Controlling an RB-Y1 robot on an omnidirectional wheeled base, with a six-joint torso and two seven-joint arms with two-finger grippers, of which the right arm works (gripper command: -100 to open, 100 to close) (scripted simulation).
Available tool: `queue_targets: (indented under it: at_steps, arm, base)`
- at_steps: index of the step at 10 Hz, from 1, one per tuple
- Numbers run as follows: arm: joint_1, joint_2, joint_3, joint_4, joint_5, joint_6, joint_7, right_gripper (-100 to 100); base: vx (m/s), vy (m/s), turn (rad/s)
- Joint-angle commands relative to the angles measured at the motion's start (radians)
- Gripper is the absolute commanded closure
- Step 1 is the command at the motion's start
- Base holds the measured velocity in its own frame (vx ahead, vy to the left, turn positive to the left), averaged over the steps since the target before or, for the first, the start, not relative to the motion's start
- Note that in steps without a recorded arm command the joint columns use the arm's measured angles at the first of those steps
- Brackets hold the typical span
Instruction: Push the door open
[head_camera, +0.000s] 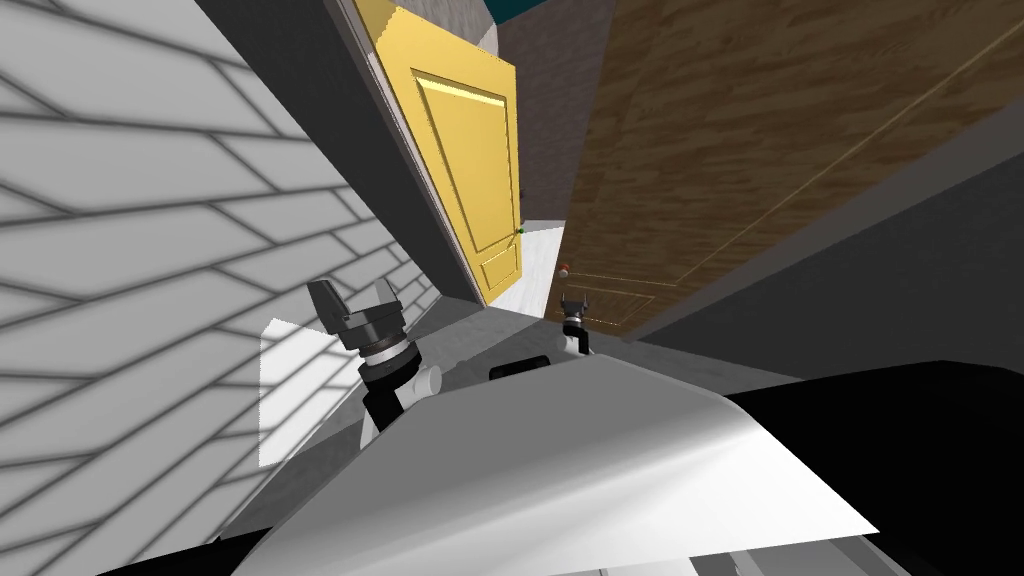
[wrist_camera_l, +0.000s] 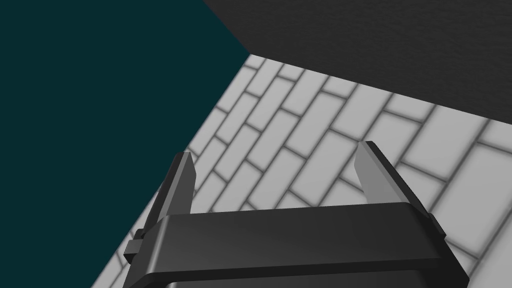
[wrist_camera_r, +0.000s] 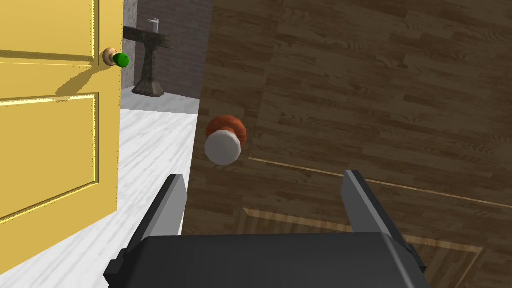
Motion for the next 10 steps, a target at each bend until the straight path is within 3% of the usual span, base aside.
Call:
queue_targets:
  at_steps: [1, 10]
  arm:
    - [-0.011, 0.0, 0.001, 0.029, -0.006, -0.01, -0.016, -100]
    - [-0.072, 0.027, 0.001, 0.21, -0.086, -0.048, -0.138, -100]
  base:
    - [0.043, -0.04, 0.033]
    - [0.074, -0.047, 0.055]
